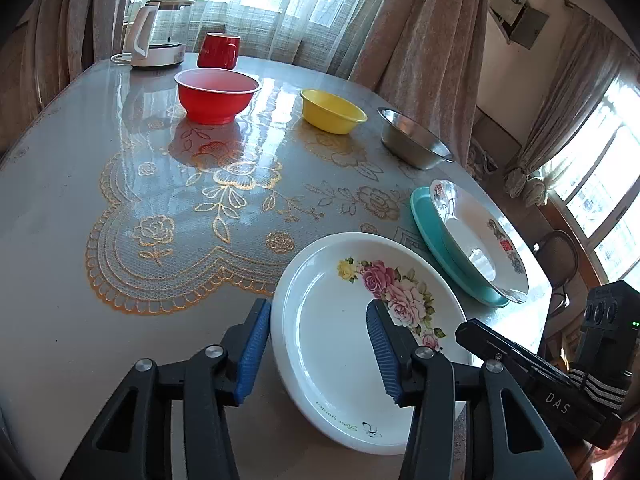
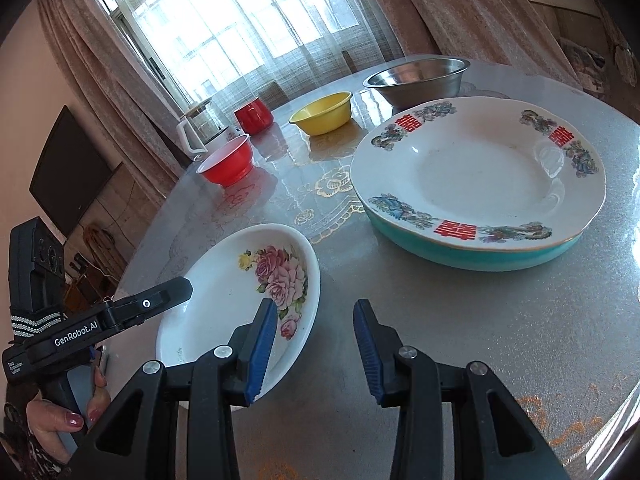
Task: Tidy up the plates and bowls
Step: 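Grasp the floral plate rim with both grippers and lift it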
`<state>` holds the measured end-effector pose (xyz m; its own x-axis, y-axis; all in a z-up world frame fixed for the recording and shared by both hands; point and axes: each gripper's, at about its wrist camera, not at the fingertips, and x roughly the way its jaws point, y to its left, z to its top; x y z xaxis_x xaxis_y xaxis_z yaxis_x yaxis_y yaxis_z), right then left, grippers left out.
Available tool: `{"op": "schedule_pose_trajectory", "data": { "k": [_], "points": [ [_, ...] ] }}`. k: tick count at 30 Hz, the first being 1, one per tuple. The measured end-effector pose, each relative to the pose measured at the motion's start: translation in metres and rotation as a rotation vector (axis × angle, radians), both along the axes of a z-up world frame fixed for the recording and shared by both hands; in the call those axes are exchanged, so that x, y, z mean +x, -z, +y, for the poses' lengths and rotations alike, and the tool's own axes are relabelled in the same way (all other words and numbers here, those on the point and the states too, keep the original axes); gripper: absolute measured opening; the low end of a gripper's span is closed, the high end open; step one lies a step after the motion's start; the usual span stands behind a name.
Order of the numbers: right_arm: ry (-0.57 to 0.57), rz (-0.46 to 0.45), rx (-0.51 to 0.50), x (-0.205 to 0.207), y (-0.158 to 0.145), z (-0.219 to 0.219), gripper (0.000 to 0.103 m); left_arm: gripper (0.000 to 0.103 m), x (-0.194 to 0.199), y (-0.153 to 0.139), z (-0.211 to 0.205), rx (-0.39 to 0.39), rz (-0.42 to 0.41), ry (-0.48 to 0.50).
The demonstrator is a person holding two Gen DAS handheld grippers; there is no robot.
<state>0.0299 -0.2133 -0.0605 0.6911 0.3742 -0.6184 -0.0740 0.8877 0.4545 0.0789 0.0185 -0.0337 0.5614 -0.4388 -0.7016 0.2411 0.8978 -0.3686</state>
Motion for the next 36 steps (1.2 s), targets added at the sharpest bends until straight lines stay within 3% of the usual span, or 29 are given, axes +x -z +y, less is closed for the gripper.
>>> {"op": "schedule_pose_trajectory", "data": {
  "k": [17,22,36],
  "points": [
    [-0.030,0.001,-0.038,0.008,0.005,0.013,0.038,0.026,0.000,0.011,0.003,0.048,-0.022,-0.013],
    [-0.056,-0.008,-0.099,0.009,0.005,0.022,0.034,0.015,0.002,0.017,0.006,0.045,-0.015,-0.034],
    [-0.078,-0.079,-0.161,0.007,0.007,0.035,0.032,0.014,0.004,0.021,0.007,0.015,0.001,-0.037]
  ]
}}
